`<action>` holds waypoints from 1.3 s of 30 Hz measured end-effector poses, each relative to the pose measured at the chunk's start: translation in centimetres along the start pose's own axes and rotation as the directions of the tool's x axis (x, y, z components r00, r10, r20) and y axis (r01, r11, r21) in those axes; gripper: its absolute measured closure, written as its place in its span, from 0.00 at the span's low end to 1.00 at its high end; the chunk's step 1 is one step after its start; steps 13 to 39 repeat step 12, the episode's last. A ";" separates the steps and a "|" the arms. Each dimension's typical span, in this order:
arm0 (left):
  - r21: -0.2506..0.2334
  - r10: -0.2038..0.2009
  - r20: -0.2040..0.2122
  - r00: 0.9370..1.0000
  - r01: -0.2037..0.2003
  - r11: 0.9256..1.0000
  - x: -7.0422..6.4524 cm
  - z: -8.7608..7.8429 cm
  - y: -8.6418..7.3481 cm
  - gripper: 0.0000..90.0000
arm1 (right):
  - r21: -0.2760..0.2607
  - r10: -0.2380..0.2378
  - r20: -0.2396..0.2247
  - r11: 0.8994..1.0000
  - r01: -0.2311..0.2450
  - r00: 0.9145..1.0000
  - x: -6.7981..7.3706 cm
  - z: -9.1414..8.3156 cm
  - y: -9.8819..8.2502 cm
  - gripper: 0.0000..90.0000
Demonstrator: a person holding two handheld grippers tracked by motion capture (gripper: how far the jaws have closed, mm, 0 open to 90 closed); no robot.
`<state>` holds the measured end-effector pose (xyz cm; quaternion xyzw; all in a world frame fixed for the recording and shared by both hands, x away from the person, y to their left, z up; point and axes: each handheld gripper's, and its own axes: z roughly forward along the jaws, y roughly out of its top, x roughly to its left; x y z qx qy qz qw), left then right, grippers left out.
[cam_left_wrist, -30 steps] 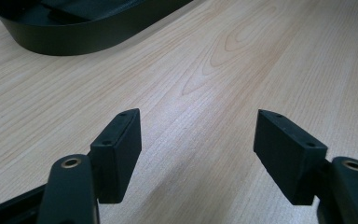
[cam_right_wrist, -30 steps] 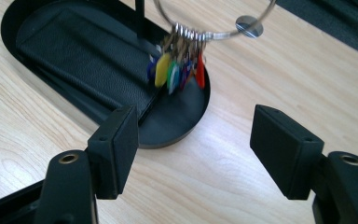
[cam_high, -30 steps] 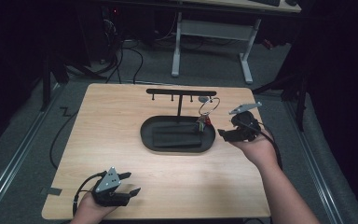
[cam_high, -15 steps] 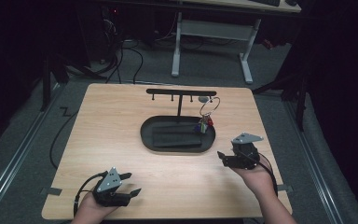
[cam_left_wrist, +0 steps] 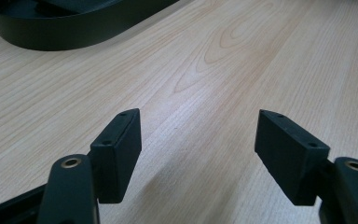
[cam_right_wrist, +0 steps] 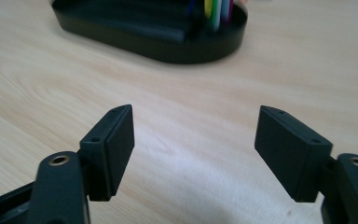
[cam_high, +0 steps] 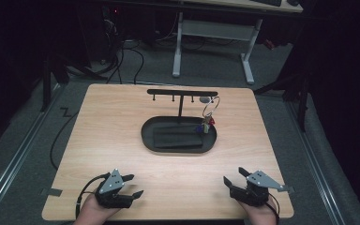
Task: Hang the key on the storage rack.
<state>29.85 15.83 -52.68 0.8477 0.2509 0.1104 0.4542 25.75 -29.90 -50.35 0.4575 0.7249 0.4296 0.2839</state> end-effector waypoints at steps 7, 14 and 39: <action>0.011 0.013 -0.007 1.000 -0.013 1.000 -0.4 -0.2 0.0 0.35 | 0.008 -0.012 -0.010 1.000 0.012 1.000 0.2 0.6 -0.2 0.32; 0.000 0.001 -0.011 1.000 -0.001 1.000 -0.1 -0.5 -0.2 0.35 | 0.018 -0.011 -0.022 1.000 0.011 1.000 0.4 0.8 -0.4 0.32; 0.000 0.001 -0.011 1.000 -0.001 1.000 -0.1 -0.5 -0.2 0.35 | 0.018 -0.011 -0.022 1.000 0.011 1.000 0.4 0.8 -0.4 0.32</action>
